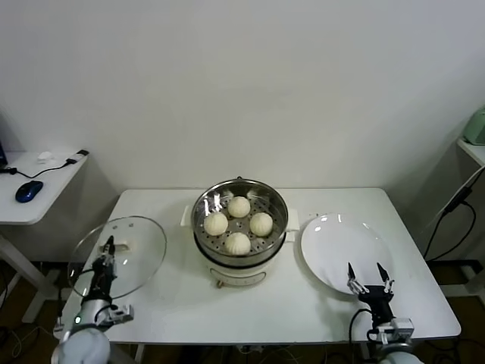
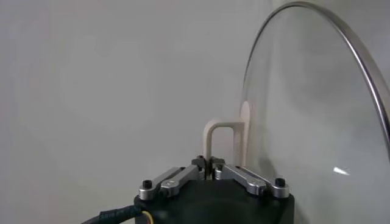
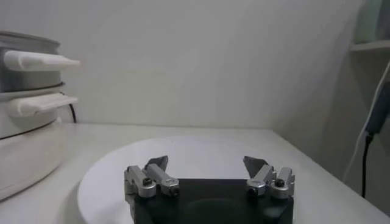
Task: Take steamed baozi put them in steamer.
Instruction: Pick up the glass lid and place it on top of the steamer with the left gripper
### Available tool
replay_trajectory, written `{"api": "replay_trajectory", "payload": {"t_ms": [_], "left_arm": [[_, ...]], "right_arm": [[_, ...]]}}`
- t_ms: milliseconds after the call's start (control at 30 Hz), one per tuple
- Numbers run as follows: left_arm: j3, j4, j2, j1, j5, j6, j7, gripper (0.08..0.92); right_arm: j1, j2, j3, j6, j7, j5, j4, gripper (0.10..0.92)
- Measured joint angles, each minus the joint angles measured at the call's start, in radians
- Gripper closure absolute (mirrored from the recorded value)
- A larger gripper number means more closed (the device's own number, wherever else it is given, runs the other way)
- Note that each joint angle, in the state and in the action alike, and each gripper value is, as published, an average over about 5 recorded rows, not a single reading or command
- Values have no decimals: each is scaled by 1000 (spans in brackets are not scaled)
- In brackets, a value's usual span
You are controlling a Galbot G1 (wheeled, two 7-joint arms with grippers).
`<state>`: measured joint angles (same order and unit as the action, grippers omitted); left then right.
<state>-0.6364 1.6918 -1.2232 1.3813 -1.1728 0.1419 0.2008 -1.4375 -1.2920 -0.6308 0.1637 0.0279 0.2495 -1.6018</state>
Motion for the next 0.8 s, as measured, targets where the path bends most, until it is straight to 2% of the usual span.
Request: {"api": "replay_trajectory", "payload": {"t_ms": [367, 567, 800], "left_arm": [[83, 242, 54, -39, 59, 168, -158, 863], [229, 316, 53, -102, 12, 283, -236, 863], [434, 332, 0, -204, -88, 418, -324, 863]], "right_arm": [[-23, 6, -3, -27, -21, -27, -47, 203], [-36, 10, -3, -25, -21, -36, -60, 203], [-40, 10, 2, -12, -18, -45, -61, 203]]}}
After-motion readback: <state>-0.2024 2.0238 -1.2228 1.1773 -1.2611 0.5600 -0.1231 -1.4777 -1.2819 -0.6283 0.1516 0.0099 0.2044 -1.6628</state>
